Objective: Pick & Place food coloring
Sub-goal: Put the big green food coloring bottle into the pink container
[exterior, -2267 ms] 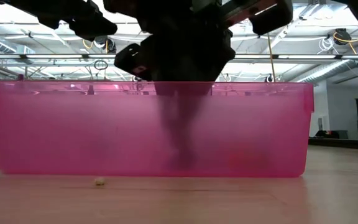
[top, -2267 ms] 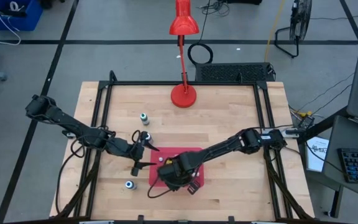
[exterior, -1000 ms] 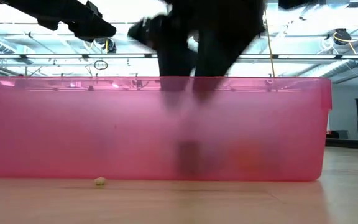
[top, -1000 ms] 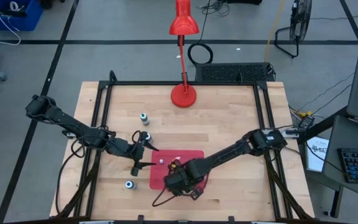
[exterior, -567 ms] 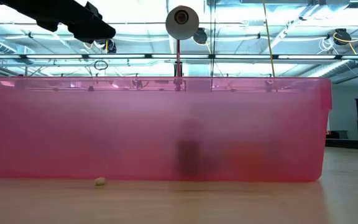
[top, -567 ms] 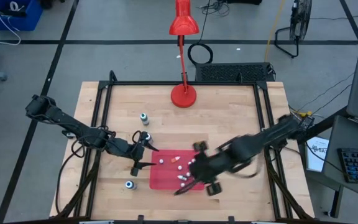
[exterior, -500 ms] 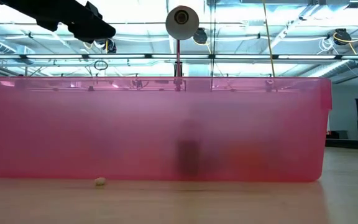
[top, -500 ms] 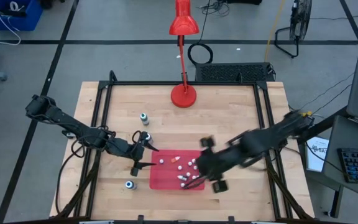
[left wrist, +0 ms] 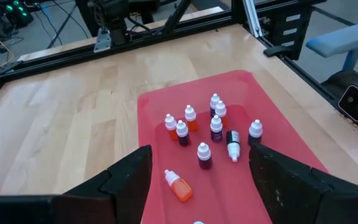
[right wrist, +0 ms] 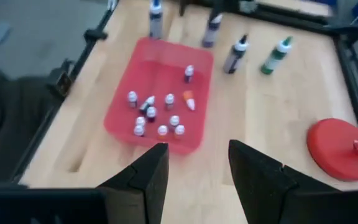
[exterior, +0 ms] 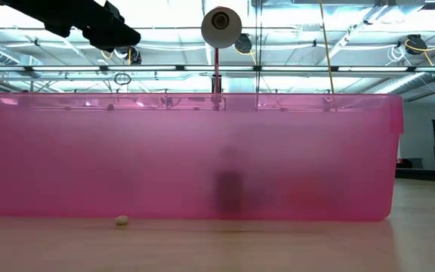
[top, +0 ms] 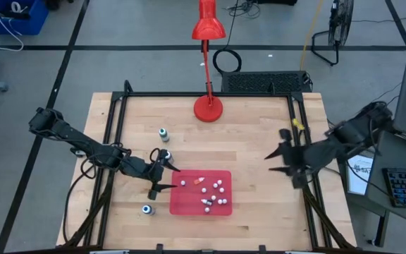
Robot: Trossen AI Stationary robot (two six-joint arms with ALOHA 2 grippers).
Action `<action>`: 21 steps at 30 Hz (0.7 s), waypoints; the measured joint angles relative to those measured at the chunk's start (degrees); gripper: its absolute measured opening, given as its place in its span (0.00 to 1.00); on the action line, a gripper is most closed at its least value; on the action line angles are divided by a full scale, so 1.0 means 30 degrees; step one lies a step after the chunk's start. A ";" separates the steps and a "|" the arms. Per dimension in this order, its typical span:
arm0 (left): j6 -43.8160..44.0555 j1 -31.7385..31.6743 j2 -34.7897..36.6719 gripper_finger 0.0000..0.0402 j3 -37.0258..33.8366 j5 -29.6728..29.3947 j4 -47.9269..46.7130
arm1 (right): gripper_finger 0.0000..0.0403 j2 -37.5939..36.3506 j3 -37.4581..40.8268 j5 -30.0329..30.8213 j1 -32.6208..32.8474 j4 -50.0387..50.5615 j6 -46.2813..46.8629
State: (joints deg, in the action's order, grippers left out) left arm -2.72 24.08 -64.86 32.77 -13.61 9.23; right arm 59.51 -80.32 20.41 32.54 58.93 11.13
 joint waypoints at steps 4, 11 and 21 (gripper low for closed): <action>0.0000 0.0000 0.0000 0.67 0.0000 0.0000 0.0007 | 0.39 -0.5385 0.6480 0.0201 -0.0184 -0.4229 -0.0763; -0.0007 0.0000 0.0000 0.67 0.0000 0.0000 0.0007 | 0.39 -1.4240 1.6112 0.0230 -0.0838 -1.3441 -0.3995; 0.0800 0.0001 0.0001 0.67 0.0000 0.0007 0.0029 | 0.39 -1.9723 2.1532 0.2157 -0.2400 -1.6952 -0.4260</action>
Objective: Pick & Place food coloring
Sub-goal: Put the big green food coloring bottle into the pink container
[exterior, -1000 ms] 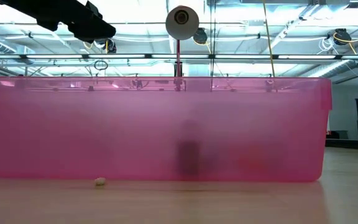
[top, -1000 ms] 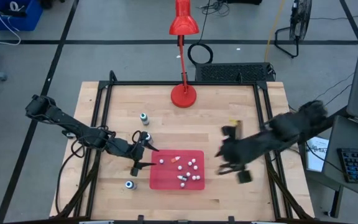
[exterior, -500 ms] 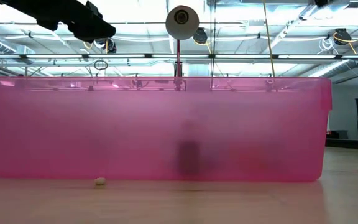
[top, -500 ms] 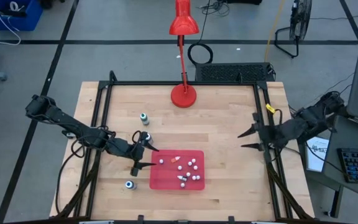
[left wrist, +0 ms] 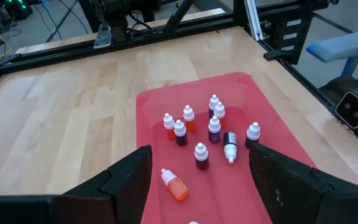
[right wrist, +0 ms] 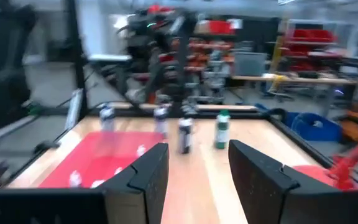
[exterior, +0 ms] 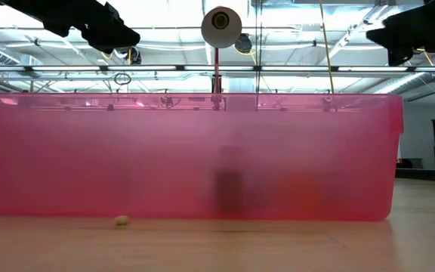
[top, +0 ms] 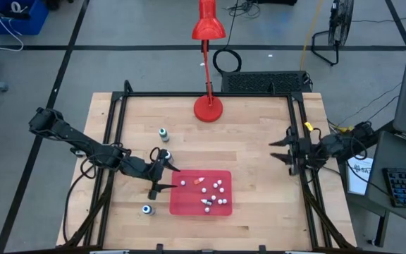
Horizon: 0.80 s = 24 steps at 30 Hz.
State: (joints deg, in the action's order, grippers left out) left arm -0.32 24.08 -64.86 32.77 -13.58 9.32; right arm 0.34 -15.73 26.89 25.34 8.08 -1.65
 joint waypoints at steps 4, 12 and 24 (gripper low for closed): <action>0.0126 -0.0096 -0.0001 0.67 0.0000 0.0007 0.0160 | 0.39 0.0181 0.0245 0.0499 -0.0933 -0.0205 0.0248; 0.0296 -0.0125 -0.0001 0.67 0.0000 0.0039 0.0284 | 0.39 -0.0053 0.1530 -0.1512 -0.3161 -0.0917 0.0624; 0.0577 -0.0140 -0.0001 0.67 0.0000 -0.0436 0.0498 | 0.39 -0.0045 0.2944 -0.3578 -0.5673 -0.1423 0.1026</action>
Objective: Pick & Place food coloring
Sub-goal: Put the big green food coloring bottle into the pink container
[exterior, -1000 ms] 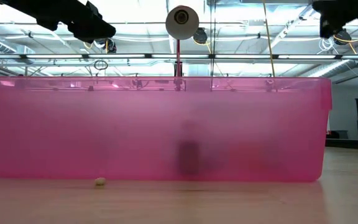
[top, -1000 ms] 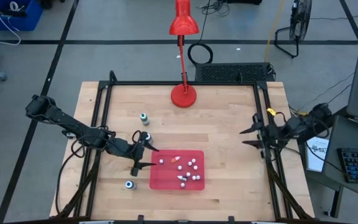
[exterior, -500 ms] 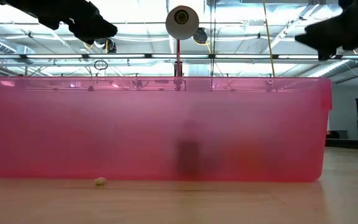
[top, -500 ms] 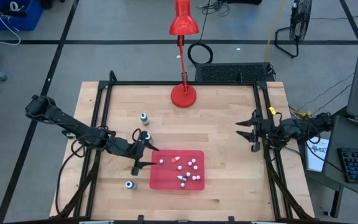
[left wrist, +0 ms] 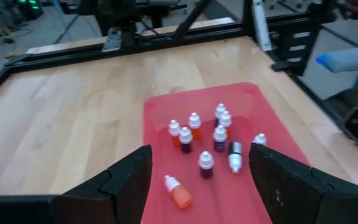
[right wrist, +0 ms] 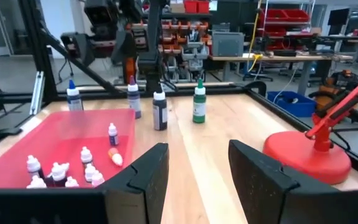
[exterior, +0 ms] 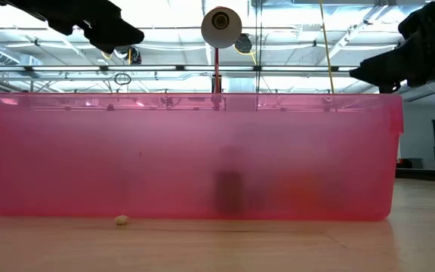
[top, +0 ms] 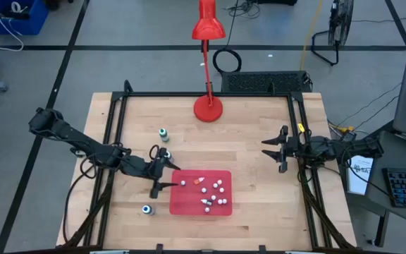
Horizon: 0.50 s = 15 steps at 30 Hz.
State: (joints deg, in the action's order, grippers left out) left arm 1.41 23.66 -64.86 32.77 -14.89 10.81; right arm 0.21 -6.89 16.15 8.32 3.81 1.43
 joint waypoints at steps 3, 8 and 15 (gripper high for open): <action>0.0076 0.0000 0.0000 0.67 0.0000 -0.0741 -0.0060 | 0.39 -0.0012 0.0411 -0.0011 -0.0149 -0.0075 -0.0113; -0.0093 0.0000 0.0006 0.67 0.0000 -0.1632 -0.0002 | 0.39 -0.0015 0.1061 0.0040 -0.0162 -0.0025 -0.1553; 0.0840 0.0000 0.0001 0.67 0.0000 -0.2450 0.0468 | 0.39 0.0000 0.1278 0.0007 -0.0161 -0.1087 -0.1749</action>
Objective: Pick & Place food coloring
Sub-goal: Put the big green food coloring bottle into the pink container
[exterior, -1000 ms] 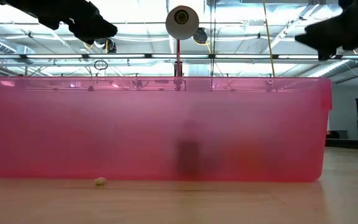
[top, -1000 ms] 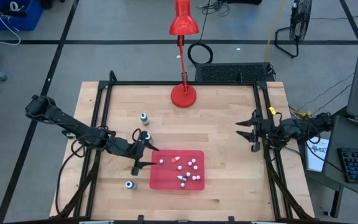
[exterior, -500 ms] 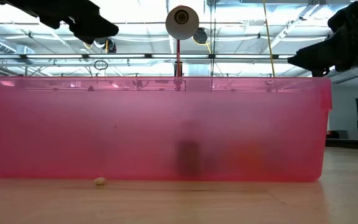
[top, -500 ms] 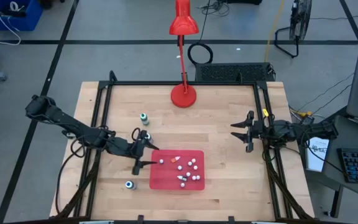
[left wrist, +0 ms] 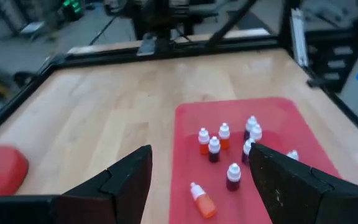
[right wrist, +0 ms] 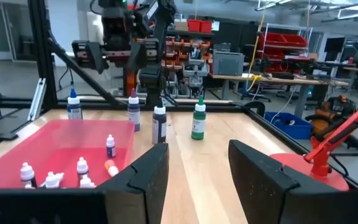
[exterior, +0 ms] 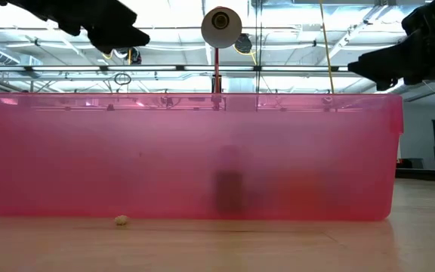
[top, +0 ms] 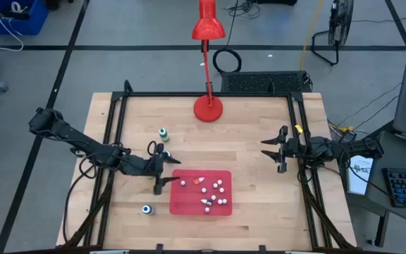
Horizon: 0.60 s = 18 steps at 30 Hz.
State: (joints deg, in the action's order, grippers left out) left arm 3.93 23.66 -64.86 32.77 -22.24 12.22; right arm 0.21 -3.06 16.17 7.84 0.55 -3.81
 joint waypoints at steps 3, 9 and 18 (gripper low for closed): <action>0.2187 -0.0265 0.0006 0.67 0.0308 -0.1779 -0.1407 | 0.39 -0.0013 0.0004 0.0010 0.0000 -0.0004 0.0403; 0.7411 -0.3811 -0.0289 0.67 0.5304 -0.2638 -1.1361 | 0.39 -0.0010 0.0018 0.0039 0.0000 -0.0854 0.0683; 1.1129 -1.2004 -0.2591 0.67 1.3673 0.2432 -2.2320 | 0.39 -0.0015 0.0036 0.0099 0.0000 -0.2907 0.0685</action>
State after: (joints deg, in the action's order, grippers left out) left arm 37.32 -12.35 -72.63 73.79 -14.95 -54.74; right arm 0.16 -2.95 16.47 7.84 -8.17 -1.76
